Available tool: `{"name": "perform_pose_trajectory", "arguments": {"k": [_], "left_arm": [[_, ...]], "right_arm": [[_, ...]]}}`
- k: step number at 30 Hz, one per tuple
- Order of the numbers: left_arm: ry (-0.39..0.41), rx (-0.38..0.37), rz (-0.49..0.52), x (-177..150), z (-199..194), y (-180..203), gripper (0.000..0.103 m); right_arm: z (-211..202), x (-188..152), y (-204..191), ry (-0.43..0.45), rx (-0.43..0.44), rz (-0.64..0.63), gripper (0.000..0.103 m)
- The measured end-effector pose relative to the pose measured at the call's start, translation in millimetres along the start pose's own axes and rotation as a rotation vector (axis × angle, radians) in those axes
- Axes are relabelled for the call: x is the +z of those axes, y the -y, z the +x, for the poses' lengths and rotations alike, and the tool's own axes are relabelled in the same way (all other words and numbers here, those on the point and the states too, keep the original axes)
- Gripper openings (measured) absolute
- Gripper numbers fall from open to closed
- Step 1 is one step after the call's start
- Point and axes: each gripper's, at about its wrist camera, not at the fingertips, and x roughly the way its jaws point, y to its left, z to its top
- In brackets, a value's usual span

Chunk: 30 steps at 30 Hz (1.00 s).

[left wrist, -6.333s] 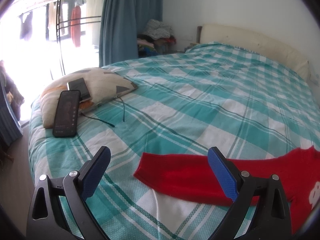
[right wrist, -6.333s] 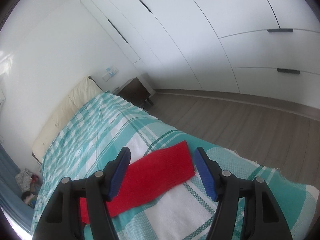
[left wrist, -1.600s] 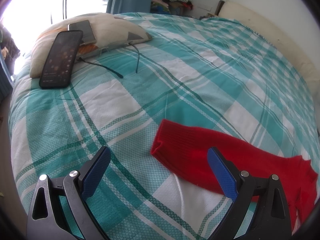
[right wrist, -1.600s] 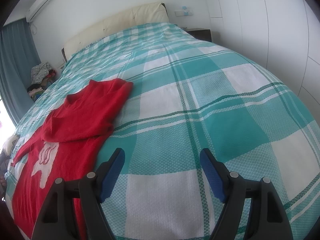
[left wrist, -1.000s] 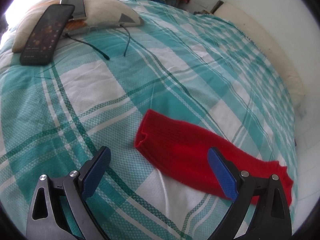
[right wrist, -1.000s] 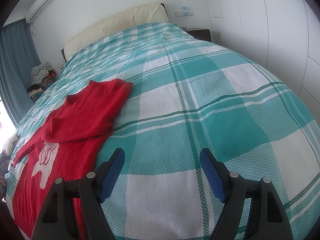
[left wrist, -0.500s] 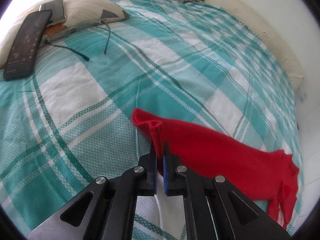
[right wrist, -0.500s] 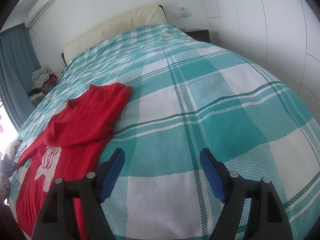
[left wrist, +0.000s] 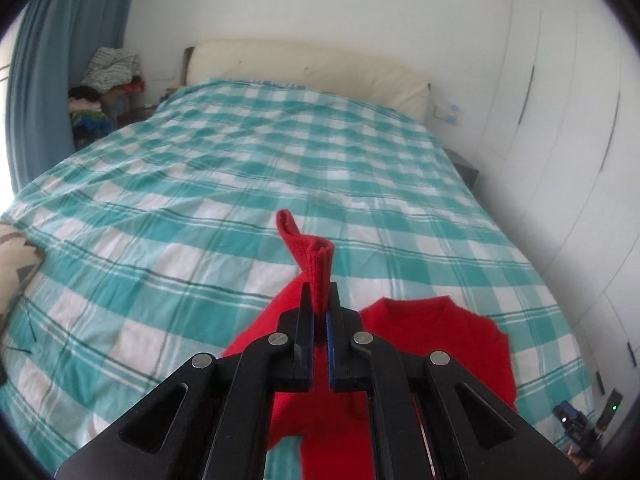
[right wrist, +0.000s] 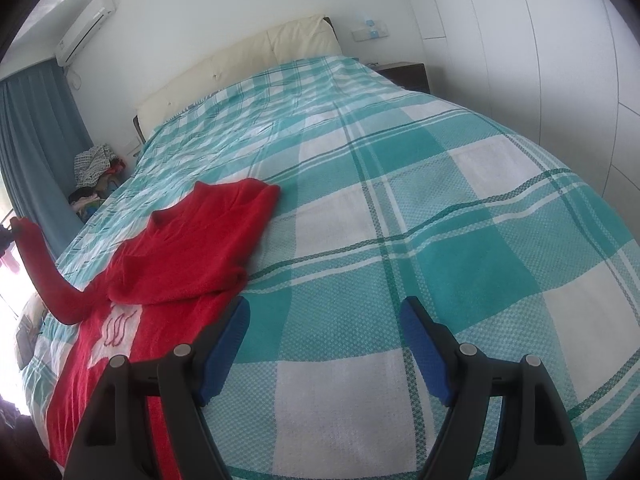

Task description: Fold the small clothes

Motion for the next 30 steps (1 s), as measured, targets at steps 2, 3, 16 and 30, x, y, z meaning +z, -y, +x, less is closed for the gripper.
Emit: {"name": "perform_pose_trajectory", "arguments": {"k": [2,3,16,30], "left_arm": [[-0.025,-0.061,0.049,-4,14,42,0.003],[-0.041,-0.083,0.075,-8,21,62,0.003],[-0.259,-0.137,0.171,-86,60,102,0.08],[-0.256,0.219,-0.139,-170,29,-92,0.089]], "right_arm": [[0,0,1,0.001,0.0,0.004,0.077],[0,0,1,0.001,-0.001,0.004,0.077],[-3,4,2,0.018,0.002,-0.01,0.077],[1,-1,-5,0.012,-0.063,-0.063,0.077]]}}
